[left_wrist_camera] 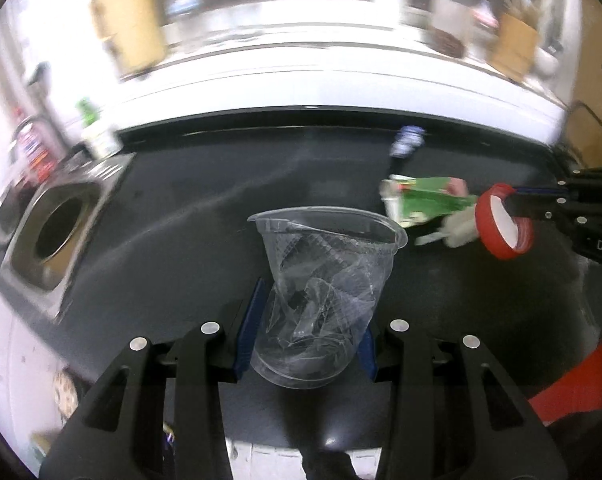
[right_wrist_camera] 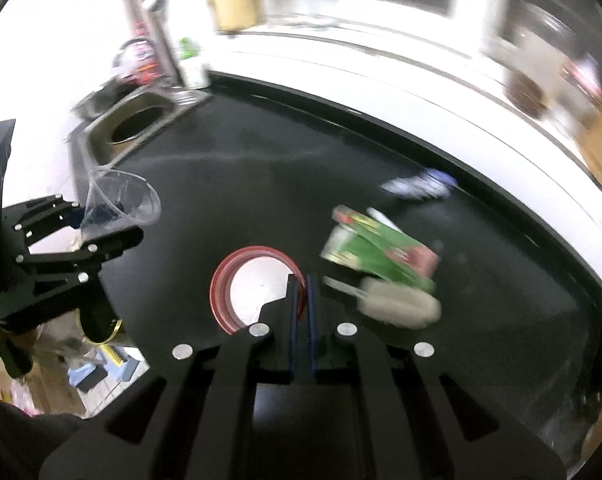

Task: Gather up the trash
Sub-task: 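Carry the plastic cup and red lid to the black bin and release them inside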

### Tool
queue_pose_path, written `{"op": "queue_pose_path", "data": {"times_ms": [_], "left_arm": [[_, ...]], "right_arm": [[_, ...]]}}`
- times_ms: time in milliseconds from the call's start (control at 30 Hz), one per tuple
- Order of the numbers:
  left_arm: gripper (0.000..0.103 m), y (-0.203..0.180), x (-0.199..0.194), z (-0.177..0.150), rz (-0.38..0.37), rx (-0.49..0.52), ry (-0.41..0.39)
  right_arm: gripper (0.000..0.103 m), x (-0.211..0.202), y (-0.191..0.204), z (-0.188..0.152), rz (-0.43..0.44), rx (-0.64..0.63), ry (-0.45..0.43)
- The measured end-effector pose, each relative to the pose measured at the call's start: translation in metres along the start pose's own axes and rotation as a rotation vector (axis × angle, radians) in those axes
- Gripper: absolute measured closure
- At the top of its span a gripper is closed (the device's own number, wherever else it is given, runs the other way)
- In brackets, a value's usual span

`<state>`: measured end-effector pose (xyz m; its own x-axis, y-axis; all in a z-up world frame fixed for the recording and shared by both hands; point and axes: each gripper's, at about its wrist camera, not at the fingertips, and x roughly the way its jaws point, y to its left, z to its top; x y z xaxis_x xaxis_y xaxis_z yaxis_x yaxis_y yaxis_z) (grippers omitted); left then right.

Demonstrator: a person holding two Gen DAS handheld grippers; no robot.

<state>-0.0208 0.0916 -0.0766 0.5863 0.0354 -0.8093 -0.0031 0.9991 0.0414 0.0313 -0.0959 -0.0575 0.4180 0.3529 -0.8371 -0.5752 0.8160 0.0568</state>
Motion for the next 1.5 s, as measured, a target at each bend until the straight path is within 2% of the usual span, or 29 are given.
{"op": "queue_pose_path", "data": {"times_ms": [167, 333, 467, 600, 767, 900, 1033, 1167, 1200, 1233, 1267, 1300, 1333, 1367, 1400, 1500], "left_arm": [[0.062, 0.069, -0.032, -0.039, 0.136, -0.148, -0.007], [0.062, 0.136, -0.060, -0.095, 0.277, -0.308, 0.020], [0.062, 0.190, -0.075, -0.159, 0.367, -0.469, 0.066], [0.062, 0.238, -0.080, -0.227, 0.429, -0.616, 0.113], [0.062, 0.286, -0.070, -0.299, 0.458, -0.753, 0.129], [0.063, 0.318, -0.046, -0.341, 0.457, -0.823, 0.165], [0.063, 0.339, -0.024, -0.363, 0.428, -0.861, 0.165], [0.062, 0.353, -0.003, -0.379, 0.401, -0.882, 0.174], [0.061, 0.355, 0.000, -0.381, 0.393, -0.890, 0.172], [0.047, 0.357, 0.003, -0.384, 0.381, -0.899, 0.166], [0.037, 0.361, 0.006, -0.388, 0.392, -0.903, 0.169], [0.024, 0.362, 0.007, -0.390, 0.418, -0.906, 0.169], [0.023, 0.363, 0.007, -0.392, 0.422, -0.909, 0.168], [0.023, 0.366, 0.008, -0.395, 0.412, -0.916, 0.168], [0.022, 0.369, 0.011, -0.399, 0.409, -0.921, 0.170], [0.022, 0.371, 0.012, -0.402, 0.397, -0.928, 0.178]], "right_arm": [[0.098, 0.021, 0.076, 0.037, 0.114, -0.138, -0.010], [0.098, 0.055, 0.188, 0.065, 0.275, -0.309, 0.018], [0.098, 0.084, 0.277, 0.067, 0.390, -0.424, 0.065], [0.098, 0.126, 0.370, 0.054, 0.497, -0.527, 0.155], [0.098, 0.188, 0.463, 0.033, 0.548, -0.593, 0.275], [0.098, 0.234, 0.512, 0.014, 0.547, -0.612, 0.361], [0.098, 0.276, 0.555, 0.001, 0.522, -0.640, 0.425], [0.097, 0.300, 0.573, -0.007, 0.509, -0.652, 0.466], [0.097, 0.305, 0.578, -0.009, 0.509, -0.652, 0.482], [0.096, 0.311, 0.582, -0.009, 0.505, -0.656, 0.492], [0.093, 0.316, 0.586, -0.010, 0.494, -0.663, 0.499], [0.079, 0.318, 0.589, -0.010, 0.490, -0.666, 0.499], [0.045, 0.320, 0.590, -0.009, 0.487, -0.665, 0.497], [0.029, 0.321, 0.590, -0.008, 0.485, -0.662, 0.491], [0.022, 0.319, 0.588, -0.005, 0.493, -0.655, 0.470], [0.022, 0.319, 0.587, -0.003, 0.502, -0.660, 0.475]]}}
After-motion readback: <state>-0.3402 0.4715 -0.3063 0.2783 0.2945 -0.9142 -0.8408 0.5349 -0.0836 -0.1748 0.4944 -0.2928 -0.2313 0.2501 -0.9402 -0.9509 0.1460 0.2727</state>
